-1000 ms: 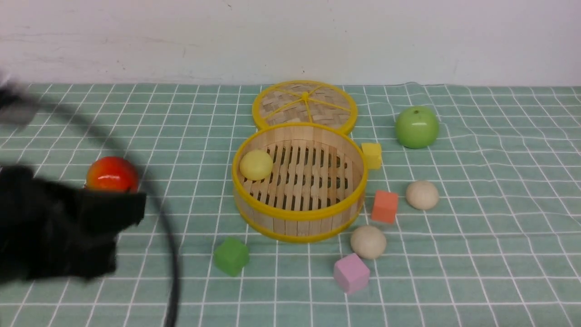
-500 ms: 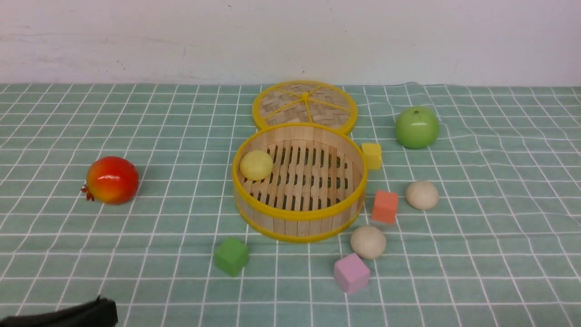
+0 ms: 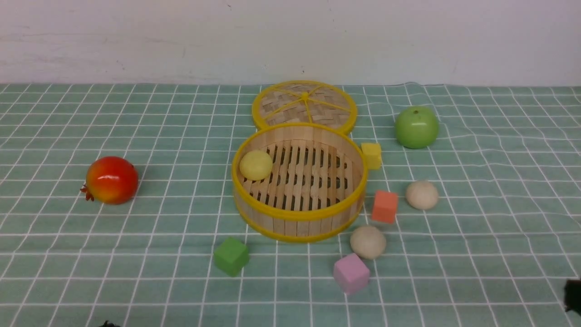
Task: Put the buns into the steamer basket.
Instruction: Use the right arm to grab a steamed stuffed bun
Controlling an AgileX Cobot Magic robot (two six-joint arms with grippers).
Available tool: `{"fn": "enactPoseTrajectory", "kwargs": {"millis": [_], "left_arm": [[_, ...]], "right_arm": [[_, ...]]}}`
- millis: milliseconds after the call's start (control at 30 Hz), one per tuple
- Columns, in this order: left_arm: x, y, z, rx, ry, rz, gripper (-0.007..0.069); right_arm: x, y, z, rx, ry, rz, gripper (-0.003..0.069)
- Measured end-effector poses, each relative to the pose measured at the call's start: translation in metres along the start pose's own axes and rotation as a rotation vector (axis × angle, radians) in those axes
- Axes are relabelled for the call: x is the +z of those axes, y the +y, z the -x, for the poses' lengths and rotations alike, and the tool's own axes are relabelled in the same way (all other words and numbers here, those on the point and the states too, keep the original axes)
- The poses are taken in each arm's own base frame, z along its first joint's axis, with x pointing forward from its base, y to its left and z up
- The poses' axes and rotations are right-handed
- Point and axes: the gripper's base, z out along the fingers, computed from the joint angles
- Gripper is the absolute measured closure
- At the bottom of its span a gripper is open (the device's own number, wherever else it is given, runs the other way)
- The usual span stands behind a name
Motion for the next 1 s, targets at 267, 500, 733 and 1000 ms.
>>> {"fn": "enactPoseTrajectory", "kwargs": {"millis": [267, 500, 733, 1000], "left_arm": [[0.000, 0.000, 0.000, -0.001, 0.002, -0.001, 0.0638], [0.000, 0.000, 0.000, -0.001, 0.004, -0.001, 0.0638], [0.000, 0.000, -0.001, -0.001, 0.004, -0.001, 0.0638], [0.000, 0.000, -0.001, -0.001, 0.004, -0.001, 0.0638]], "right_arm": [[0.098, 0.010, 0.083, -0.102, 0.464, -0.004, 0.0601], [0.202, 0.061, 0.102, -0.329, 0.637, -0.013, 0.0585], [0.264, 0.070, 0.109, -0.363, 0.687, -0.084, 0.0523], [0.307, 0.061, 0.098, -0.333, 0.725, -0.124, 0.0398]]}}
